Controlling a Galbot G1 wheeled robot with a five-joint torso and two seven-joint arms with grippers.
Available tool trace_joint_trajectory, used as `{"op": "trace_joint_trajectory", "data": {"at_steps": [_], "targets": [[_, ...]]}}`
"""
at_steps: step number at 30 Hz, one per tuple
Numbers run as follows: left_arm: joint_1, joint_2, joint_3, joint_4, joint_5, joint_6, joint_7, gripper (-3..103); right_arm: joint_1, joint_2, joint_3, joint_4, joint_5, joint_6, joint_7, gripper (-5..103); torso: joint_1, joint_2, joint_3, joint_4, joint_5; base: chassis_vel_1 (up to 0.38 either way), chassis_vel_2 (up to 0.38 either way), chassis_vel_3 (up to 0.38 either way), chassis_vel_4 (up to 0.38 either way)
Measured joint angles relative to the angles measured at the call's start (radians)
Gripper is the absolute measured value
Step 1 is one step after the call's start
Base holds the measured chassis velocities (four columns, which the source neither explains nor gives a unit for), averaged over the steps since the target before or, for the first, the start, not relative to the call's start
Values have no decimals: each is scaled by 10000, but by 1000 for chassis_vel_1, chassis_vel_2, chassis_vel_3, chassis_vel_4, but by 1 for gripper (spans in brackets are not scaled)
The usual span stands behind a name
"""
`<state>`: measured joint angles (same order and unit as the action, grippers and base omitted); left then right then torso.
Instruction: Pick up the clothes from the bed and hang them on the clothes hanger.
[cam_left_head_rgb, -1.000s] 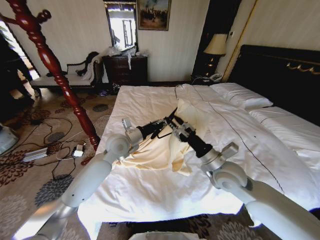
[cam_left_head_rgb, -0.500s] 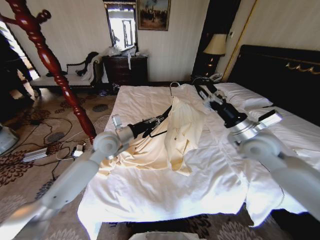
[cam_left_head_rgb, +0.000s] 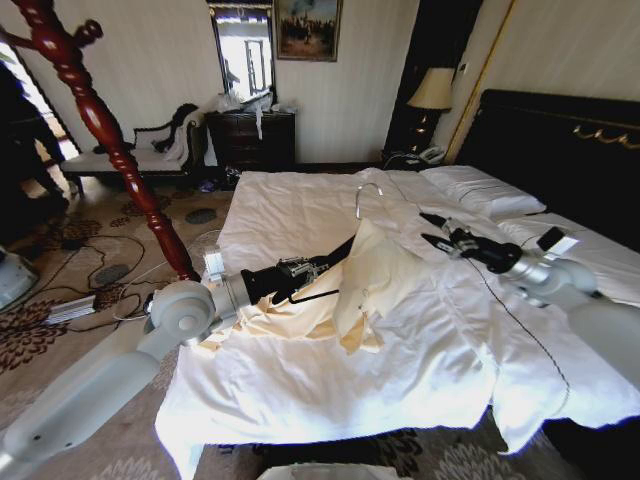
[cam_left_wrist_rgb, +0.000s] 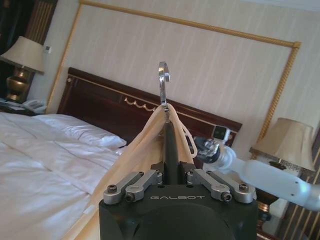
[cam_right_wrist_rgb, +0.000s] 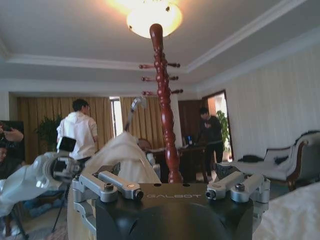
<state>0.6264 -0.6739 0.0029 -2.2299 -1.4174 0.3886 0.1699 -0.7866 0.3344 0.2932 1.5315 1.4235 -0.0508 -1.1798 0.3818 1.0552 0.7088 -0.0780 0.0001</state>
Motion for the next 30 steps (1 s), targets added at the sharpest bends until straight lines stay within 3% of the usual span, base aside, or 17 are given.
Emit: {"op": "trace_joint_trajectory", "data": {"at_steps": [4,17,27,30], "targets": [[-25,-14,56,-140,-1,-2,89,15,335,-99,-115,-718,-750,-610,-1234,100,0,0,0,-1,0,0,0,0,0],[-216,-146,434,-393,38,3,289,15,914,-74,-433,-1284,-1711,-1390,-3456,100,0,0,0,1,-3,0,0,0,0],[-278,-290,683,-361,204,2,334,15,903,144,-508,-1313,-2205,-1439,-3701,102,0,0,0,1,-1,0,0,0,0],[-288,-355,785,-358,292,1,360,15,875,185,-516,-1311,-2217,-1403,-3680,88,1,0,1,2,-1,0,0,0,0]]}}
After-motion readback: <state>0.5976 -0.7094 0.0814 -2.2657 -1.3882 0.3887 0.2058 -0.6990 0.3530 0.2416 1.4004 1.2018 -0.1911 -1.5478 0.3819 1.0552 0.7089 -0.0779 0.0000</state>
